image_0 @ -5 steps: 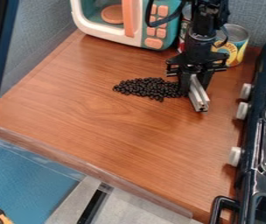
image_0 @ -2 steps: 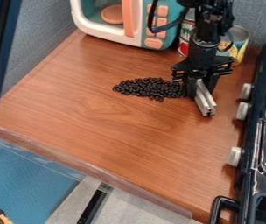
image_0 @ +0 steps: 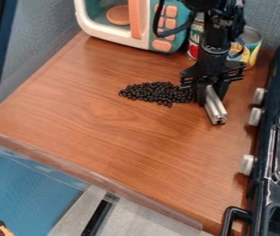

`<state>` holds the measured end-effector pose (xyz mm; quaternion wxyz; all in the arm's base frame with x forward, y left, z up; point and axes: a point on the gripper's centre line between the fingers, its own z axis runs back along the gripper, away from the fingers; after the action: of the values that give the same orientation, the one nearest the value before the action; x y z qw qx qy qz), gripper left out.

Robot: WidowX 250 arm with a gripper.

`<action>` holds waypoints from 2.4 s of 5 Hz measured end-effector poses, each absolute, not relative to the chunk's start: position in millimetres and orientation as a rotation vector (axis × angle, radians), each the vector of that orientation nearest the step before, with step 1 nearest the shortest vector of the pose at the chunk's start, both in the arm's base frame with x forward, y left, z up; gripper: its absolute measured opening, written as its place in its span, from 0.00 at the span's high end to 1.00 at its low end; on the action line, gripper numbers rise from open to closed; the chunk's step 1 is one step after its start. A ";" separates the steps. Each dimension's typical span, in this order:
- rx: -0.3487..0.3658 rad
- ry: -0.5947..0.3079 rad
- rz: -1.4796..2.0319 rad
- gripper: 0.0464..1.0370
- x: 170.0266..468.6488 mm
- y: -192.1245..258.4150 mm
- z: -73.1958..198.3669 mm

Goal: Sweep into pile

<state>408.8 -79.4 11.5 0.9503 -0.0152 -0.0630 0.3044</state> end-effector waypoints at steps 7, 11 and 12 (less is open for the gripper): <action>-0.046 -0.122 0.735 0.64 396.2 -20.0 12.2; -0.111 -0.164 0.886 0.64 401.4 -0.5 11.9; -0.116 -0.169 0.909 0.64 399.2 5.1 12.3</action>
<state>399.2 5.1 12.3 0.8933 -0.0559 -0.0816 0.4384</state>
